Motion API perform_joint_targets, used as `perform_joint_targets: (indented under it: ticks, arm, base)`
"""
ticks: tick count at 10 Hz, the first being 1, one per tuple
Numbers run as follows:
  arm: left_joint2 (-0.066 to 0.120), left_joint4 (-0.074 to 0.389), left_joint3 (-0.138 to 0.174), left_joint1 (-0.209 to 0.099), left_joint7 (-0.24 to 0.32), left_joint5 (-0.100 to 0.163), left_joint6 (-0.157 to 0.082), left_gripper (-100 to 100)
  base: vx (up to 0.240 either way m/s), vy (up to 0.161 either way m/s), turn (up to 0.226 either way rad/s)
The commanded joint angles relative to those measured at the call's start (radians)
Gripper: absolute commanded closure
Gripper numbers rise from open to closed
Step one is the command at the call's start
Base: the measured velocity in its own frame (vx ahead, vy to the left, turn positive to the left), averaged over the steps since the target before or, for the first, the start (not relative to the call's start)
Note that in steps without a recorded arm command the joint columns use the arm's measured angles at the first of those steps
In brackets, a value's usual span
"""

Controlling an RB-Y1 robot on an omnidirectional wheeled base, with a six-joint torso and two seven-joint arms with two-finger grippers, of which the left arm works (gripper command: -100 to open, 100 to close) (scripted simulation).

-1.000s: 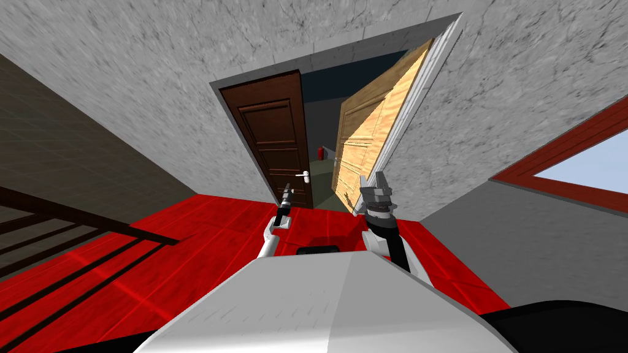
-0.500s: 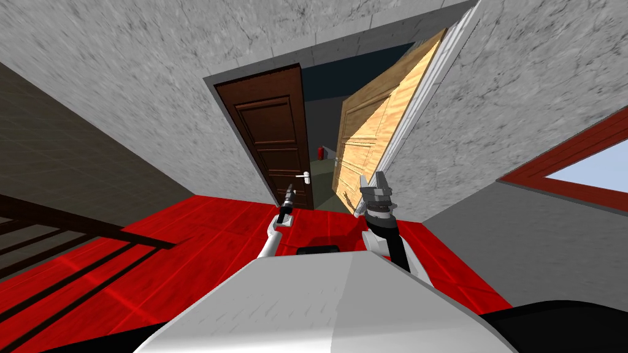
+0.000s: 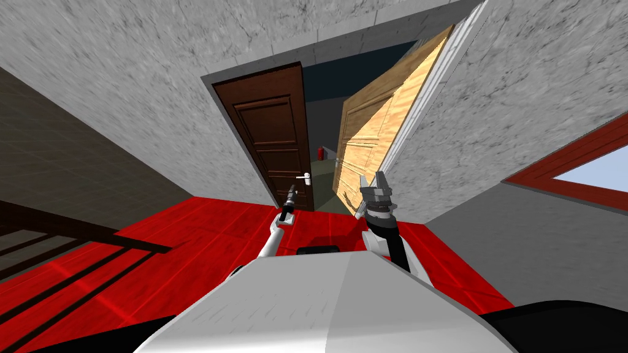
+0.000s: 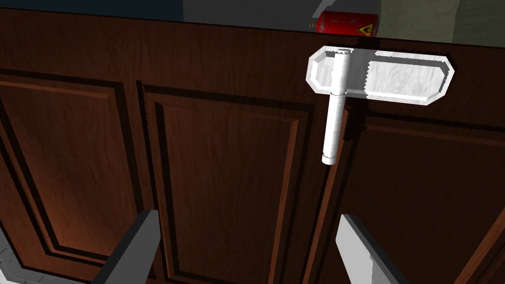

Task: Push the door open

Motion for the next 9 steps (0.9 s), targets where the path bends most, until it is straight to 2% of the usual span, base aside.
perform_joint_targets:
  ticks: [1,6,9]
  arm:
    - [-0.001,0.030,0.001,-0.012,0.001,0.001,-0.006,-100]
    - [-0.012,0.204,0.006,-0.110,0.003,0.007,-0.015,-100]
    - [-0.021,0.293,0.009,-0.160,0.004,0.010,-0.020,-100]
  base:
    - [0.070,0.031,-0.007]
    - [0.085,0.043,-0.011]
    - [0.094,0.039,-0.010]
